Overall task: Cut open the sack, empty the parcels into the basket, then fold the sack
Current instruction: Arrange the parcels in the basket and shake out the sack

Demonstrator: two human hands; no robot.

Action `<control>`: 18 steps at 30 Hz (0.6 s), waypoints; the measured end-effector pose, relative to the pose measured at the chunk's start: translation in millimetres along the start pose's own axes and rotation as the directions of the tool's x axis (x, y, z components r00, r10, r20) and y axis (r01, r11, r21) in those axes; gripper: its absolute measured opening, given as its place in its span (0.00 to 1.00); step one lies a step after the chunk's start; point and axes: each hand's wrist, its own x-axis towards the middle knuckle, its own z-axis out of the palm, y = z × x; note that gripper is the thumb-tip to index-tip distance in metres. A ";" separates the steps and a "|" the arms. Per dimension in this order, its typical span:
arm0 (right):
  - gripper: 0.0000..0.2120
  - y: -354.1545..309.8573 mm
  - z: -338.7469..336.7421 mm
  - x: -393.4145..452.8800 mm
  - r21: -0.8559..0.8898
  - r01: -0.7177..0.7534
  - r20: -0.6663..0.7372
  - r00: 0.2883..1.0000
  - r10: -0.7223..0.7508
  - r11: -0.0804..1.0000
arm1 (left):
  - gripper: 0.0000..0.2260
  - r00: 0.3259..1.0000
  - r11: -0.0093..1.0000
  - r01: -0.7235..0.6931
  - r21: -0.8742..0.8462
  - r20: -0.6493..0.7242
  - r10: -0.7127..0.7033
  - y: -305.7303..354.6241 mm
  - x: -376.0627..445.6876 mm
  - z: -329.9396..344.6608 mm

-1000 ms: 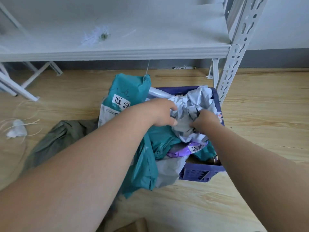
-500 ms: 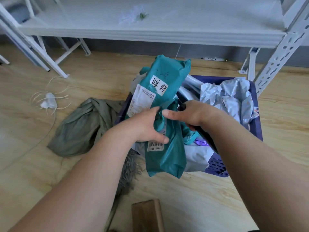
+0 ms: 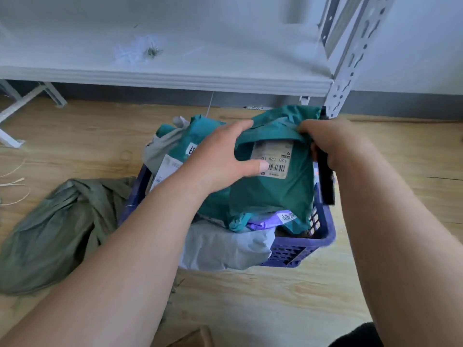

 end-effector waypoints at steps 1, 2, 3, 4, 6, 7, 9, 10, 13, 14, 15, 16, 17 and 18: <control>0.10 3.4 -8.4 3.2 -0.035 0.001 -0.053 0.999 -0.003 0.999 | 0.38 0.999 1.000 -0.007 0.021 0.038 0.006 4.4 1.4 8.7; 0.10 6.9 -15.1 4.2 -0.087 0.008 -0.090 0.996 -0.016 0.996 | 0.39 0.997 1.000 -0.008 0.030 0.079 0.006 8.3 2.9 19.4; 0.10 9.8 -21.2 5.6 -0.158 0.025 -0.114 0.992 -0.043 0.987 | 0.41 0.994 0.999 -0.008 0.032 0.110 0.005 11.7 4.8 30.7; 0.09 12.2 -26.3 7.6 -0.248 0.041 -0.131 0.988 -0.076 0.968 | 0.42 0.993 1.000 -0.009 0.028 0.118 0.005 14.0 7.8 41.5; 0.10 14.8 -35.4 11.3 -0.408 0.062 -0.118 0.986 -0.120 0.911 | 0.44 0.998 1.000 -0.010 0.023 0.058 0.009 18.7 14.5 59.3; 0.12 16.2 -37.7 13.3 -0.464 0.073 -0.095 0.987 -0.132 0.883 | 0.46 1.000 0.999 -0.014 0.031 0.009 0.014 20.8 18.1 65.6; 0.15 21.7 -38.5 17.6 -0.531 0.122 -0.004 0.989 -0.147 0.838 | 0.48 0.999 0.996 -0.031 0.078 -0.027 0.033 24.1 25.2 74.2; 0.16 27.2 -35.4 19.3 -0.517 0.173 0.061 0.984 -0.166 0.838 | 0.49 0.999 0.992 -0.042 0.118 -0.008 0.044 25.2 28.5 77.4; 0.17 52.4 -17.0 20.5 -0.261 0.261 0.196 0.957 -0.214 0.930 | 0.51 0.996 0.973 -0.052 0.224 0.079 0.035 24.1 34.6 84.3; 0.16 62.4 -10.1 22.8 -0.174 0.236 0.220 0.956 -0.196 0.956 | 0.52 0.995 0.969 -0.041 0.245 0.098 0.017 22.2 35.2 87.4; 0.16 71.2 -4.4 25.7 -0.126 0.190 0.242 0.958 -0.155 0.974 | 0.51 0.994 0.962 -0.031 0.271 0.110 0.001 19.7 34.3 91.0; 0.16 78.1 -0.1 29.1 -0.118 0.161 0.252 0.959 -0.128 0.980 | 0.51 0.993 0.954 -0.021 0.300 0.121 -0.016 16.4 33.3 94.6; 0.18 81.4 1.4 32.3 -0.143 0.151 0.234 0.966 -0.114 0.978 | 0.50 0.991 0.947 -0.007 0.322 0.131 -0.037 12.9 31.9 97.6; 0.18 81.6 0.1 35.4 -0.191 0.150 0.184 0.976 -0.114 0.970 | 0.50 0.989 0.941 0.018 0.337 0.135 -0.067 9.0 30.9 100.4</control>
